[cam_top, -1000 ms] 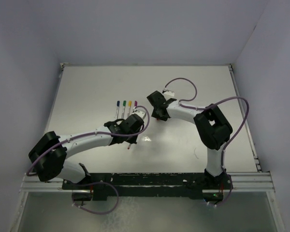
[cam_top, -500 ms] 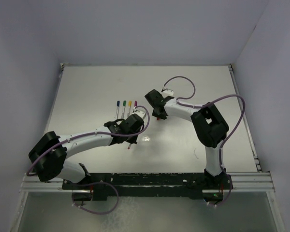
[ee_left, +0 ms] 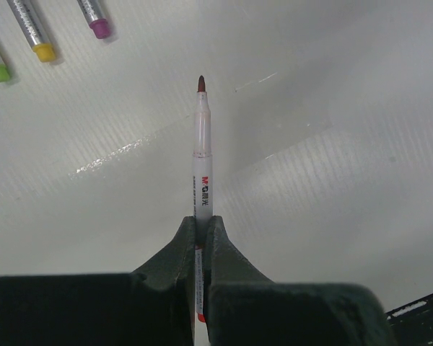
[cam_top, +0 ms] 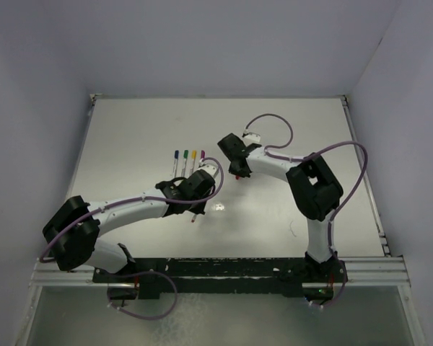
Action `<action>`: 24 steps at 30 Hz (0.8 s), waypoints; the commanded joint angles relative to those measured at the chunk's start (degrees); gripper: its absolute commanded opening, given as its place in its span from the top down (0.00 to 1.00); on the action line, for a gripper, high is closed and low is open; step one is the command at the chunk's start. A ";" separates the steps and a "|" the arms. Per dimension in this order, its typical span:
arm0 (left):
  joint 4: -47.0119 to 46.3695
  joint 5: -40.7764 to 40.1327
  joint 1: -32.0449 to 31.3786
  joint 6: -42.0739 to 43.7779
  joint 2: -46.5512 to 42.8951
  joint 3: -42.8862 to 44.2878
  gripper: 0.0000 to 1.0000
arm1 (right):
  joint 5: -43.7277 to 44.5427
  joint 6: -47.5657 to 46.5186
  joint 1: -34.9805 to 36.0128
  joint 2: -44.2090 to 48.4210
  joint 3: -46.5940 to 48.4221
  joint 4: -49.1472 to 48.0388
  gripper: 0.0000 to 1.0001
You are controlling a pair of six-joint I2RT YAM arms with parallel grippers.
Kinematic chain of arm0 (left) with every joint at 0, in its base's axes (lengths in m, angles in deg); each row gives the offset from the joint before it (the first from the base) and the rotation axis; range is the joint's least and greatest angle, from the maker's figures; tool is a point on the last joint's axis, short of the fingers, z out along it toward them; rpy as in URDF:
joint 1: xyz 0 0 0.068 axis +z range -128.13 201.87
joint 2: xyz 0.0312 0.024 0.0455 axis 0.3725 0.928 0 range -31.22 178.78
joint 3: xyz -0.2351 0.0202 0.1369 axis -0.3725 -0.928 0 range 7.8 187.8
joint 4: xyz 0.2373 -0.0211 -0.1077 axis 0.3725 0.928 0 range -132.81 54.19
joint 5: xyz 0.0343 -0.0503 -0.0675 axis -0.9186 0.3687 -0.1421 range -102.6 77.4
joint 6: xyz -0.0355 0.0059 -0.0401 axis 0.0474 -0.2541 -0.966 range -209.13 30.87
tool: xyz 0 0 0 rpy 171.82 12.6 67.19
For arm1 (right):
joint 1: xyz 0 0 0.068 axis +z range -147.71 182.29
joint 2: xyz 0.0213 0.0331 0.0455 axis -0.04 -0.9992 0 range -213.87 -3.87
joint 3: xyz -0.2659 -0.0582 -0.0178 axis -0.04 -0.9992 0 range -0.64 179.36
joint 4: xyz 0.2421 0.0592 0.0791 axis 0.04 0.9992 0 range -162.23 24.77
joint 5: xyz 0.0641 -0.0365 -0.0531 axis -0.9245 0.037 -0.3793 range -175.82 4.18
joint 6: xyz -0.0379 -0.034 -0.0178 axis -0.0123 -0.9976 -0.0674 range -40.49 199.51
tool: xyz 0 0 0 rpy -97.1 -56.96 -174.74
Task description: Insert the pens into the pen caps
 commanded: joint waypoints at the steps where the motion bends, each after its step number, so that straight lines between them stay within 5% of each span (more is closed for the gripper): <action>1: -2.64 0.80 0.44 0.06 -0.73 0.05 1.00 | -5.08 -2.28 0.12 0.79 -4.22 2.51 1.00; 11: -12.92 5.24 0.45 1.60 -2.21 -2.81 1.00 | -5.96 -12.03 0.08 21.19 -16.35 -16.70 1.00; 24: -45.95 20.49 0.16 1.76 -6.79 -14.81 1.00 | -10.28 -20.31 0.65 44.15 -39.07 -43.95 1.00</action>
